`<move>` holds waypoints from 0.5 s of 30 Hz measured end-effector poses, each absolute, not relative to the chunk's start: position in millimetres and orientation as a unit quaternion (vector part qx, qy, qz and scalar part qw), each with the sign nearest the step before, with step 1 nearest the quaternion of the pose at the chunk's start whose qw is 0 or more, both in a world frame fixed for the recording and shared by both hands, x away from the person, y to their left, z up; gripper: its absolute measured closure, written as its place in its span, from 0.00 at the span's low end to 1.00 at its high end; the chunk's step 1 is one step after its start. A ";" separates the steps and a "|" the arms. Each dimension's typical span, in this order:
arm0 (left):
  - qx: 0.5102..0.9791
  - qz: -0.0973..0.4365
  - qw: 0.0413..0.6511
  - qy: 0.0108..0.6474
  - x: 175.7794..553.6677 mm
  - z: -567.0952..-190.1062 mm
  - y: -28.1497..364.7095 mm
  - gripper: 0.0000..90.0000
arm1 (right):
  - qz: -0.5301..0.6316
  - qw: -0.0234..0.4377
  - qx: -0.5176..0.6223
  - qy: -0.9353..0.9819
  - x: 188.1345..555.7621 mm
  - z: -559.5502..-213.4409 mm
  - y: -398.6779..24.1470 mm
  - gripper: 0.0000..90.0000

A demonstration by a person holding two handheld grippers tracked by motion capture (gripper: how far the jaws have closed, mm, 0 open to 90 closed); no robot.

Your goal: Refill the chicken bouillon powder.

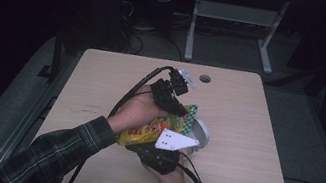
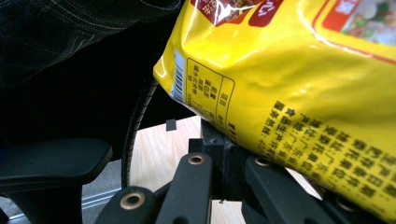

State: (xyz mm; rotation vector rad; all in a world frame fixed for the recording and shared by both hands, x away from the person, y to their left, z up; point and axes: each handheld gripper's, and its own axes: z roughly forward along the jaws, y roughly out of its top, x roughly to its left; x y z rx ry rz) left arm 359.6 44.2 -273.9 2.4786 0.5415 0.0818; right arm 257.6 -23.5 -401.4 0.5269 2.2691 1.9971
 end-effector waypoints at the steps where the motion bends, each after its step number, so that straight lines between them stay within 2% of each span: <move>1: 0.932 0.031 0.297 0.204 359.7 -273.9 44.1 1.00 | 0.651 0.037 0.172 0.739 257.6 -401.4 -23.4 1.00; 15: 0.932 0.034 0.300 0.202 358.8 -272.7 44.2 1.00 | 0.653 0.032 0.175 0.736 257.9 -400.1 -24.2 1.00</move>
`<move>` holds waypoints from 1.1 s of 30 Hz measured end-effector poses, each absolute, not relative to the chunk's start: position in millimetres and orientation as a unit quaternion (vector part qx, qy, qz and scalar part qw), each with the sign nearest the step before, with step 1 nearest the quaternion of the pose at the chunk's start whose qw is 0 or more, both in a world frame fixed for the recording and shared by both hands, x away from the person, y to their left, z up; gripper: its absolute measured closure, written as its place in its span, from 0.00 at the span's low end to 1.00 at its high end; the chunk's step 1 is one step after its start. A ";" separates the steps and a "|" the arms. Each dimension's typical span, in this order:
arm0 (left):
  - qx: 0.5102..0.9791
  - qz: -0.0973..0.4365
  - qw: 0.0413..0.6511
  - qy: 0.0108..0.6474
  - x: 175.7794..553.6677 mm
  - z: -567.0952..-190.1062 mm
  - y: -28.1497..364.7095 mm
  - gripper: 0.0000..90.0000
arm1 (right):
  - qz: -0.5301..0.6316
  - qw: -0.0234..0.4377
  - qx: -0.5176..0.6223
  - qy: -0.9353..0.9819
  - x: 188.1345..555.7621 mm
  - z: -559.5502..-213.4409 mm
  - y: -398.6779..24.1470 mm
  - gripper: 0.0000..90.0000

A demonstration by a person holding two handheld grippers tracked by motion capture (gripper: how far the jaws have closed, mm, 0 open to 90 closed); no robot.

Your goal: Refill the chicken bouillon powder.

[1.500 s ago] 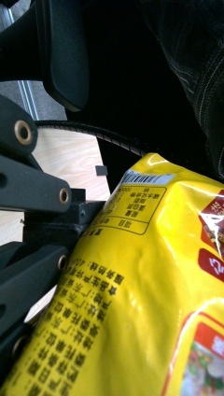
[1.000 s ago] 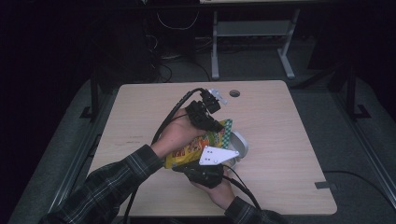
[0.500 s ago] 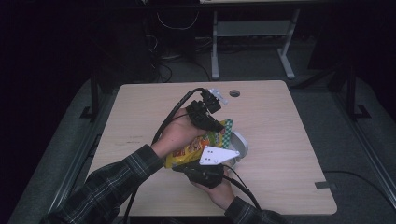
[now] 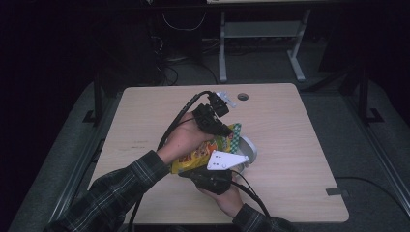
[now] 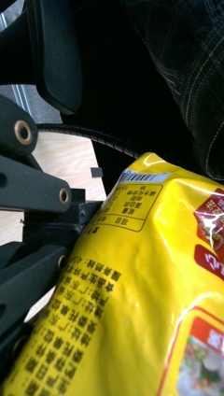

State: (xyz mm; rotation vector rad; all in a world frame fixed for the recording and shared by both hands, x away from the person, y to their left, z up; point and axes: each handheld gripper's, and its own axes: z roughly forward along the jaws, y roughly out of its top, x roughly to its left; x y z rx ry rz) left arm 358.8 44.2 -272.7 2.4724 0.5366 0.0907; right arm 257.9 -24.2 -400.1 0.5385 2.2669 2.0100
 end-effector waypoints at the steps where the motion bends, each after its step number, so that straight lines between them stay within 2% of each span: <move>1: 0.931 0.034 0.301 0.203 358.7 -272.9 44.1 1.00 | 0.653 0.031 0.176 0.736 257.9 -400.2 -24.2 1.00; 33: 0.934 0.040 0.289 0.207 360.3 -271.7 39.5 1.00 | 0.660 0.027 0.176 0.730 260.3 -401.1 -25.2 1.00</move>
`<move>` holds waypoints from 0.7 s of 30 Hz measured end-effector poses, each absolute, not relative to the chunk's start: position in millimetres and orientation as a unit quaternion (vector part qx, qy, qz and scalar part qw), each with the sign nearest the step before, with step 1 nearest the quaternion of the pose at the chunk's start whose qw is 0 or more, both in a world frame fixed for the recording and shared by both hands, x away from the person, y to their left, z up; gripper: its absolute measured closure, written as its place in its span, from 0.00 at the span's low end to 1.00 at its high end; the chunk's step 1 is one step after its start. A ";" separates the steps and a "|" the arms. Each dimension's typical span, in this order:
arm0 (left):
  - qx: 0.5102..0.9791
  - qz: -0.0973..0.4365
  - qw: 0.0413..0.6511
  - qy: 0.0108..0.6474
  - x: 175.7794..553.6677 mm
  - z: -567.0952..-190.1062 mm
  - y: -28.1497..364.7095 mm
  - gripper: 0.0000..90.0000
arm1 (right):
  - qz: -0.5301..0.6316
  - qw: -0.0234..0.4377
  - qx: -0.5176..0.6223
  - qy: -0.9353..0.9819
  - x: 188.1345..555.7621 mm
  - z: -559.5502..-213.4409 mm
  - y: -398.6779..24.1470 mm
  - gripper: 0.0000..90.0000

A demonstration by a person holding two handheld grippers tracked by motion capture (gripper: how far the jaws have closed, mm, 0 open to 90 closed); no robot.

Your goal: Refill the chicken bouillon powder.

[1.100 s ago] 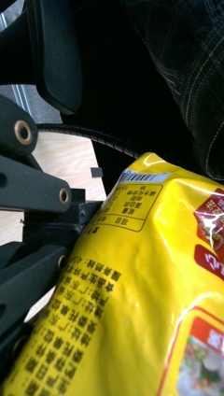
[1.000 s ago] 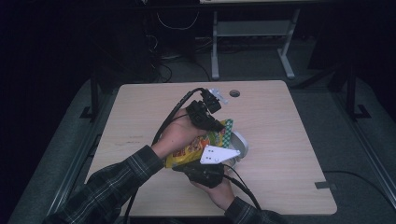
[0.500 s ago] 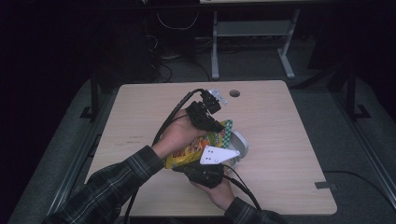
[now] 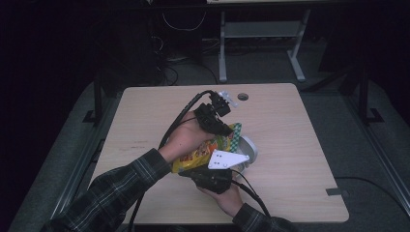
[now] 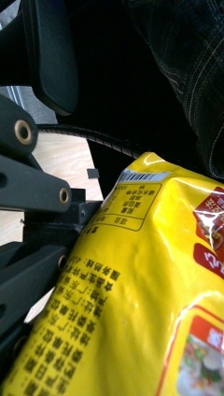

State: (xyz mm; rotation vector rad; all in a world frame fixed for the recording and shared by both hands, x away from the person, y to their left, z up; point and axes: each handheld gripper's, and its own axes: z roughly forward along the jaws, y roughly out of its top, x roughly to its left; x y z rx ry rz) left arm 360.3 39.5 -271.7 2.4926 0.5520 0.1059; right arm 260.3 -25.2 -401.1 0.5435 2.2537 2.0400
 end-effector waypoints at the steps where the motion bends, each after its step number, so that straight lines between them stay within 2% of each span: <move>1: 0.934 0.041 0.288 0.206 360.6 -271.1 39.5 1.00 | 0.661 0.027 0.177 0.729 260.7 -401.0 -25.1 1.00; 21: 0.933 0.043 0.290 0.207 359.7 -268.5 39.3 1.00 | 0.662 0.030 0.172 0.729 260.9 -398.6 -25.5 1.00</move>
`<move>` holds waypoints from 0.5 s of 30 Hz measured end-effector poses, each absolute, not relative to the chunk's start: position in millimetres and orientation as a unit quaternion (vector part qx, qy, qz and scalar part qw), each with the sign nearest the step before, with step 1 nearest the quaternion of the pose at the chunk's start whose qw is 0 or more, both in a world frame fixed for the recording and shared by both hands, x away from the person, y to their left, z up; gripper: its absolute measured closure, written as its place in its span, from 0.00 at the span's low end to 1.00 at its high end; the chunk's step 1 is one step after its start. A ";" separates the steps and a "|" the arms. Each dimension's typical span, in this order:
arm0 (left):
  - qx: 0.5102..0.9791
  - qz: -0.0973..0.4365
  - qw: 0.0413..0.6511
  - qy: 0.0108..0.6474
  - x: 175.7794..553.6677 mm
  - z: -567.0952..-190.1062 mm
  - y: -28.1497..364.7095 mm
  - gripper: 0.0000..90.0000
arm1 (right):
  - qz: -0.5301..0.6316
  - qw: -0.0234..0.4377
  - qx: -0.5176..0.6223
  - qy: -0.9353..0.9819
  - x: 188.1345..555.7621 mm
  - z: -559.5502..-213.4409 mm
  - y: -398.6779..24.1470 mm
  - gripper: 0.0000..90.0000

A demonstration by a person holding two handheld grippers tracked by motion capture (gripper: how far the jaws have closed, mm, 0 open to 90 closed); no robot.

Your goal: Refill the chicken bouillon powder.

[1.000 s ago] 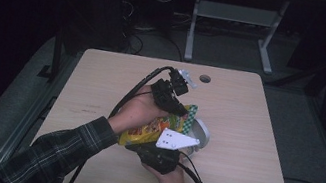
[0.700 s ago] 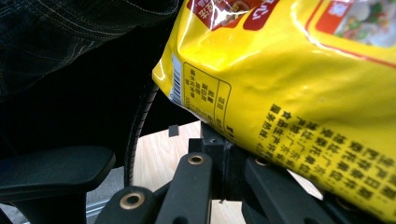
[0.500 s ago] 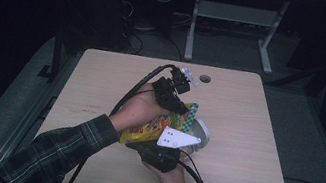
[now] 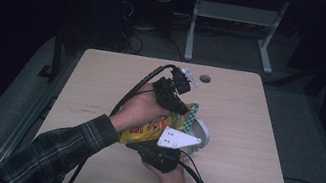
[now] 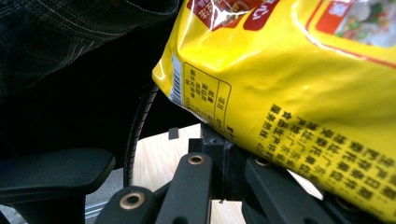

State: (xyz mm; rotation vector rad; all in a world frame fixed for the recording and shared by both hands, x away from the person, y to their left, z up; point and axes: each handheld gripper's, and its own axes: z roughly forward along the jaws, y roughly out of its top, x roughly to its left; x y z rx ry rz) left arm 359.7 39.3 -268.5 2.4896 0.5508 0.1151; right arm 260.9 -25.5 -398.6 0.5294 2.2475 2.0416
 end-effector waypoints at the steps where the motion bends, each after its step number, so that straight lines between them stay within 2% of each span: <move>1: 0.934 0.042 0.290 0.207 359.8 -268.4 39.5 1.00 | 0.662 0.030 0.171 0.729 260.9 -398.6 -25.5 1.00; 15: 0.933 0.041 0.292 0.208 359.0 -269.1 39.9 1.00 | 0.662 0.030 0.172 0.728 260.0 -398.8 -24.9 1.00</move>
